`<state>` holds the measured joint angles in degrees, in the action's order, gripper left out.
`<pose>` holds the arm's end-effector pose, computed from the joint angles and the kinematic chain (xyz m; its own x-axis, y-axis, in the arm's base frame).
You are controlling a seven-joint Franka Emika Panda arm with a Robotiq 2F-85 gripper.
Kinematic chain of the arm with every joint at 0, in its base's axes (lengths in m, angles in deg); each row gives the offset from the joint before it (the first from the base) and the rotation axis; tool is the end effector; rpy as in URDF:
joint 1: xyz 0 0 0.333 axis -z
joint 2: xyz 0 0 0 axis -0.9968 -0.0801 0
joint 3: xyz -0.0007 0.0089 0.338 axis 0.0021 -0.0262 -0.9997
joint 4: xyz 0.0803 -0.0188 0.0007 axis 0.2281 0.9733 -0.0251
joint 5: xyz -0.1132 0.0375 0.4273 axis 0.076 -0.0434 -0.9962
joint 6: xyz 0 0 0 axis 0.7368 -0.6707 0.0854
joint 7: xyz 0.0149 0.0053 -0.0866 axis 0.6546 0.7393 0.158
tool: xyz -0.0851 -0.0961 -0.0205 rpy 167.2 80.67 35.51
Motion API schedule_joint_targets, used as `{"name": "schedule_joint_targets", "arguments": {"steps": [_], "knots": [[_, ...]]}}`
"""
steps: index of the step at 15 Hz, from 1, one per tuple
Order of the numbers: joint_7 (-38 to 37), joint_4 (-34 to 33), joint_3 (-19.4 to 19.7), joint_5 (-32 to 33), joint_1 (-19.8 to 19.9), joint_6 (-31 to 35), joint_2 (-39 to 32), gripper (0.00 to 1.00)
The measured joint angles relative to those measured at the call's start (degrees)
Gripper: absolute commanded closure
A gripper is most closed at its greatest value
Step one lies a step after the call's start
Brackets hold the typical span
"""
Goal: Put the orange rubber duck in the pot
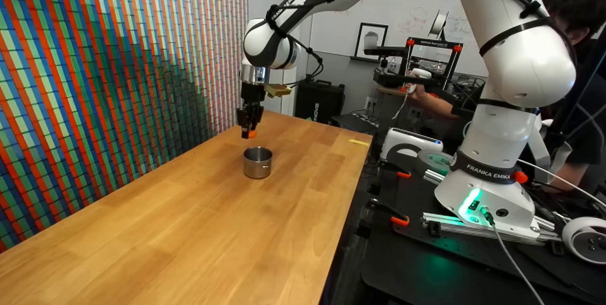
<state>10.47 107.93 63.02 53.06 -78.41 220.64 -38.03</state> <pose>0.6962 0.0255 0.1475 0.9906 0.1364 0.0100 0.1359 -0.9735 -0.1841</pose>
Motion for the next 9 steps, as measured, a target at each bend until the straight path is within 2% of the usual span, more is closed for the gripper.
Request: {"name": "schedule_joint_targets", "arguments": {"steps": [4,9], "knots": [[0.0,2.0,-1.0,-2.4,-0.3,-3.8,2.2,0.78],[0.1,5.9,-0.7,-2.8,-0.2,-3.7,2.1,0.79]]}}
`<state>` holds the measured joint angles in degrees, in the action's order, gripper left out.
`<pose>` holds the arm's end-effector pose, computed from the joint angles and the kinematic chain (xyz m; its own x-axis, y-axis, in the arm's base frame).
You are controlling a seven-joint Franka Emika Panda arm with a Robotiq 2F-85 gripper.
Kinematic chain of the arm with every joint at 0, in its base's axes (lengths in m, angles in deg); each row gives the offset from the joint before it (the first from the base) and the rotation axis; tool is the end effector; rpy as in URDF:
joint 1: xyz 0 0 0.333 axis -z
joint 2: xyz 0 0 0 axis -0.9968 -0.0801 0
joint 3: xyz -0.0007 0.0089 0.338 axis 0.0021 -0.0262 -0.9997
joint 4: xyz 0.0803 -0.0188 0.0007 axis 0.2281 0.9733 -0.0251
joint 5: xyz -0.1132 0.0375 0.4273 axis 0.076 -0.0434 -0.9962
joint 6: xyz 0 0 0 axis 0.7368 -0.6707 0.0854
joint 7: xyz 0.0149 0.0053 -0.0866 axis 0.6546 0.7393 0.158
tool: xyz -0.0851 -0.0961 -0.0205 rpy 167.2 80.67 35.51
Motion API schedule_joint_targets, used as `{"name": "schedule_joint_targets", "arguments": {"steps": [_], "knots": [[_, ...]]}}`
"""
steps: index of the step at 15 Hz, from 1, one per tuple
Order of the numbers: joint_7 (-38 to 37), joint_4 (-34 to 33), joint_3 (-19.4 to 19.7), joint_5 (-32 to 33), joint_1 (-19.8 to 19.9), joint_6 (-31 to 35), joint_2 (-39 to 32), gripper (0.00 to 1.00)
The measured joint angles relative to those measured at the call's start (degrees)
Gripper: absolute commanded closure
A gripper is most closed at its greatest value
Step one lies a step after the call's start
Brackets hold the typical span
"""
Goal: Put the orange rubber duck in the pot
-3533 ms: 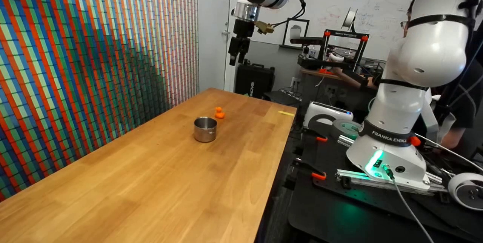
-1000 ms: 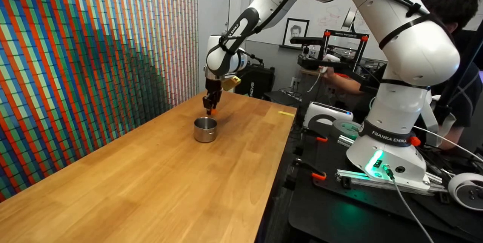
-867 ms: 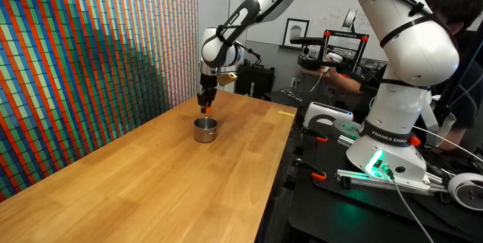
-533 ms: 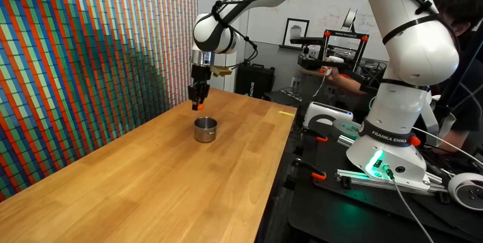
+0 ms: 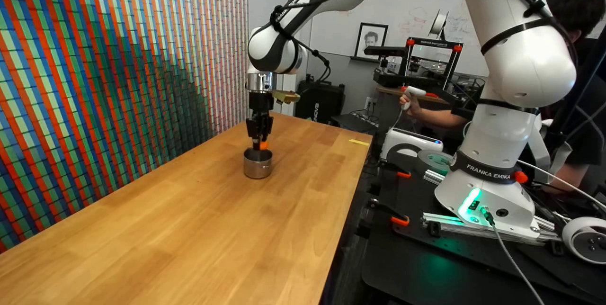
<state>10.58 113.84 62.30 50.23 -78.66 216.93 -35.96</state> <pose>0.6502 0.0423 0.1256 0.9835 0.1388 -0.1160 0.1081 -0.9651 -0.2383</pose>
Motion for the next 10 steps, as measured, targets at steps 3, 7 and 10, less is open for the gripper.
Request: {"name": "schedule_joint_targets", "arguments": {"steps": [3,7,10], "knots": [[0.5,2.1,0.1,-0.2,0.0,1.7,-0.4,0.80],[1.5,3.1,-0.1,-0.2,0.0,5.8,-1.3,0.31],[1.8,2.9,-0.4,-0.2,0.0,7.5,-1.5,0.10]]}}
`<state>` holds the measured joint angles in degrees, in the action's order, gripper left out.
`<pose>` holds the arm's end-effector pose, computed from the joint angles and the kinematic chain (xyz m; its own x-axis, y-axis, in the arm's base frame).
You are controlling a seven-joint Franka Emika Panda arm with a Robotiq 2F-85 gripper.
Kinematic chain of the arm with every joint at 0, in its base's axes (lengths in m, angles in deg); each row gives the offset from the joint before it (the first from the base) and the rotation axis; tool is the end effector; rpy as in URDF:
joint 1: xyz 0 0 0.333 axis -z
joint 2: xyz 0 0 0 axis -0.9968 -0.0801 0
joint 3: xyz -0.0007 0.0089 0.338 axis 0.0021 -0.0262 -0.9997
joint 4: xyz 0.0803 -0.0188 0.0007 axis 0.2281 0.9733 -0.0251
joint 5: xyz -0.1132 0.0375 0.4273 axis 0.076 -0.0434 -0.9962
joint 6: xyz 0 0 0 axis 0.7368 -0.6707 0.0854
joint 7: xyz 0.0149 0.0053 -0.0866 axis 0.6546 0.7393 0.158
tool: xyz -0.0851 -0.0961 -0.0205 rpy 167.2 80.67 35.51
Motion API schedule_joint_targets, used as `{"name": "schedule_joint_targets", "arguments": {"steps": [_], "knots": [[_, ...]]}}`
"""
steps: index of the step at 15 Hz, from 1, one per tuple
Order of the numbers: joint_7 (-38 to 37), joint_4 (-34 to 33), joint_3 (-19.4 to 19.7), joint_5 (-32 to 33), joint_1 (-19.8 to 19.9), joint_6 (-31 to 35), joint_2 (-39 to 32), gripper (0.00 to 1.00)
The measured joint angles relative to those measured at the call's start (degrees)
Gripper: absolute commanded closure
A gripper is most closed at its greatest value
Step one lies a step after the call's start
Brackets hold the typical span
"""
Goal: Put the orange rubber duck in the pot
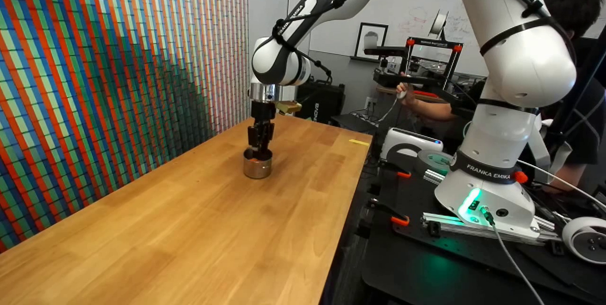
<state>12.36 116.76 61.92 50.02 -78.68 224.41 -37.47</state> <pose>0.6392 0.0448 0.0985 0.9869 0.1496 -0.0608 0.1323 -0.9650 -0.2263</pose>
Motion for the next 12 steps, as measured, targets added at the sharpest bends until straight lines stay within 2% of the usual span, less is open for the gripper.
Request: {"name": "schedule_joint_targets", "arguments": {"steps": [1,7,9,12], "knots": [[0.0,-0.3,0.0,0.0,0.0,0.2,0.0,0.01],[0.3,-2.6,0.0,0.1,-0.6,-1.2,3.8,0.00],[0.3,-3.4,0.0,0.3,-0.8,-5.2,7.1,0.00],[0.3,-4.2,0.3,0.5,-1.1,-15.2,12.6,0.00]]}}
